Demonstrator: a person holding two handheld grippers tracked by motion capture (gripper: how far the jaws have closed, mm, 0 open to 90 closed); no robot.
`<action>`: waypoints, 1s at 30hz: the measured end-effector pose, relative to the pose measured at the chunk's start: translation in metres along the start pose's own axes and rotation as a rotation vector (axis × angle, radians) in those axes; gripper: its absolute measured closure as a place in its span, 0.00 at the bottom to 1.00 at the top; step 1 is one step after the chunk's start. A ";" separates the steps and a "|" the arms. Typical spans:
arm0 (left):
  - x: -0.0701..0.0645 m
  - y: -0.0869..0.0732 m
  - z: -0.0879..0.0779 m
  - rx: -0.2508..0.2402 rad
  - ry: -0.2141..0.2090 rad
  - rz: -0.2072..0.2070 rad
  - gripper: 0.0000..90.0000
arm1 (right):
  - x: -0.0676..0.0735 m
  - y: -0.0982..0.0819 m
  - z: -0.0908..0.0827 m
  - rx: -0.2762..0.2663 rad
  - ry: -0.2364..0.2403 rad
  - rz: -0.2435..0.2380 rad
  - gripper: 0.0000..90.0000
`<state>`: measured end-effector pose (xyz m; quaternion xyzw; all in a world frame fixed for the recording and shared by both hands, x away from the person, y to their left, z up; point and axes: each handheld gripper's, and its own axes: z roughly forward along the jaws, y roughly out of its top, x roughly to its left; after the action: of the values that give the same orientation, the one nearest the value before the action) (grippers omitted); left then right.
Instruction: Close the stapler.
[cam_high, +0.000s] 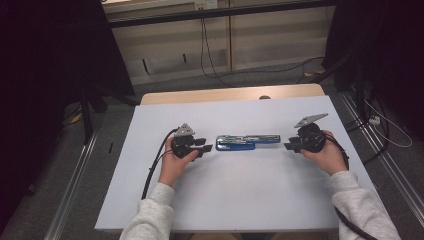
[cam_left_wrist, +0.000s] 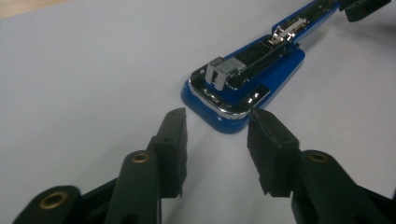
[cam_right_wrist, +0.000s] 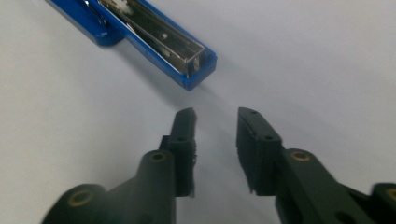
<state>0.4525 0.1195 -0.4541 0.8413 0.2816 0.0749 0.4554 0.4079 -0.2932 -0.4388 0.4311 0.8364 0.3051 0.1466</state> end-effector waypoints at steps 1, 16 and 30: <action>-0.001 0.000 0.001 0.007 0.000 0.002 0.71 | 0.000 -0.001 0.002 0.006 -0.004 0.005 0.80; -0.002 0.000 0.020 0.052 0.001 -0.019 0.99 | 0.004 0.008 0.018 0.019 0.002 -0.022 0.98; 0.002 0.005 0.033 0.085 0.024 0.009 1.00 | 0.004 0.009 0.018 0.007 -0.006 -0.036 1.00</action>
<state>0.4690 0.0949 -0.4693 0.8602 0.2863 0.0751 0.4152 0.4209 -0.2791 -0.4466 0.4176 0.8445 0.2983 0.1531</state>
